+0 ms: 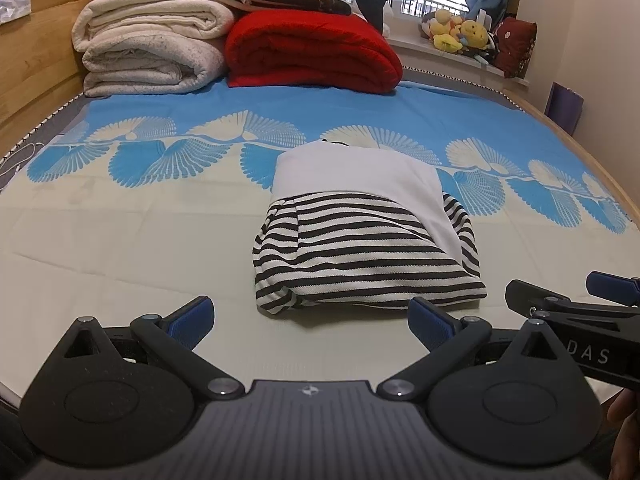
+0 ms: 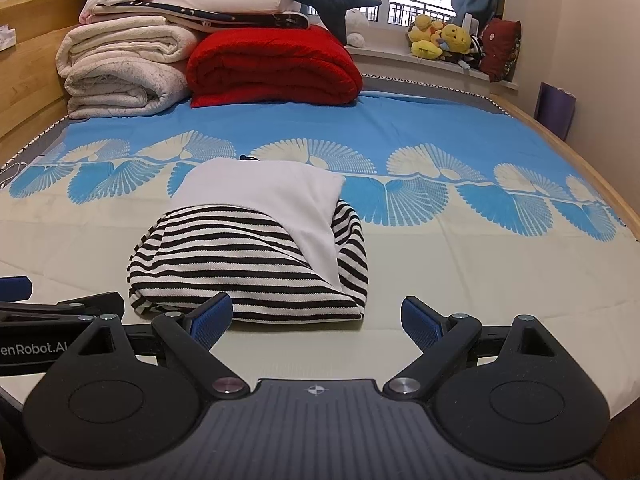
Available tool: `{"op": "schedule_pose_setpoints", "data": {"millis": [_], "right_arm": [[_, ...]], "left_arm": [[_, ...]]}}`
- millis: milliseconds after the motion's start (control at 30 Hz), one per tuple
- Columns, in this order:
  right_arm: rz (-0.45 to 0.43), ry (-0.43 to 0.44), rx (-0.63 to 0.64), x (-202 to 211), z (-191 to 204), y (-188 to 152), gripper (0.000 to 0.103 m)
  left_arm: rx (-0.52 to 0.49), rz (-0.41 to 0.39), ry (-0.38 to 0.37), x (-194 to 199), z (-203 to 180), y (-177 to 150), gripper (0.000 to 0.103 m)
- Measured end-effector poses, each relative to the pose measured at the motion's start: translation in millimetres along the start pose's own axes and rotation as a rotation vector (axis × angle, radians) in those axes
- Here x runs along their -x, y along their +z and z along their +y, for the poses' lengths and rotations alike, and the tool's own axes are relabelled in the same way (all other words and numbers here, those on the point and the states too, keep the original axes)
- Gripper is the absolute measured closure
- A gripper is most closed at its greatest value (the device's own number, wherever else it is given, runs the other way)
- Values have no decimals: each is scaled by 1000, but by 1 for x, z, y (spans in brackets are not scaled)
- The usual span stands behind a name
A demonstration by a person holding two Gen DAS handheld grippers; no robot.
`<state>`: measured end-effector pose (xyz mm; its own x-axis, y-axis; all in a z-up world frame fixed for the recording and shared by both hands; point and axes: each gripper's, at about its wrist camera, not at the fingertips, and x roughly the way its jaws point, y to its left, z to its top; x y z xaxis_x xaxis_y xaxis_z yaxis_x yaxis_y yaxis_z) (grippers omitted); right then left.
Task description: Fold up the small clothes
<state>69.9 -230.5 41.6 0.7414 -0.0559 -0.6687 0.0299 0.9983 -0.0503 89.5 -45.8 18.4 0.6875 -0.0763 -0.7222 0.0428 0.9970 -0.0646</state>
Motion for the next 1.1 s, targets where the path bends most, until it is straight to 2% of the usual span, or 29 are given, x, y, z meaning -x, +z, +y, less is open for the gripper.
{"op": "schedule_pose_setpoints", "data": {"millis": [1100], "right_arm": [[21,-4,9,-2,-1,-4,12]], "left_arm": [[-8,6,-6,-2,2,-4,0]]}}
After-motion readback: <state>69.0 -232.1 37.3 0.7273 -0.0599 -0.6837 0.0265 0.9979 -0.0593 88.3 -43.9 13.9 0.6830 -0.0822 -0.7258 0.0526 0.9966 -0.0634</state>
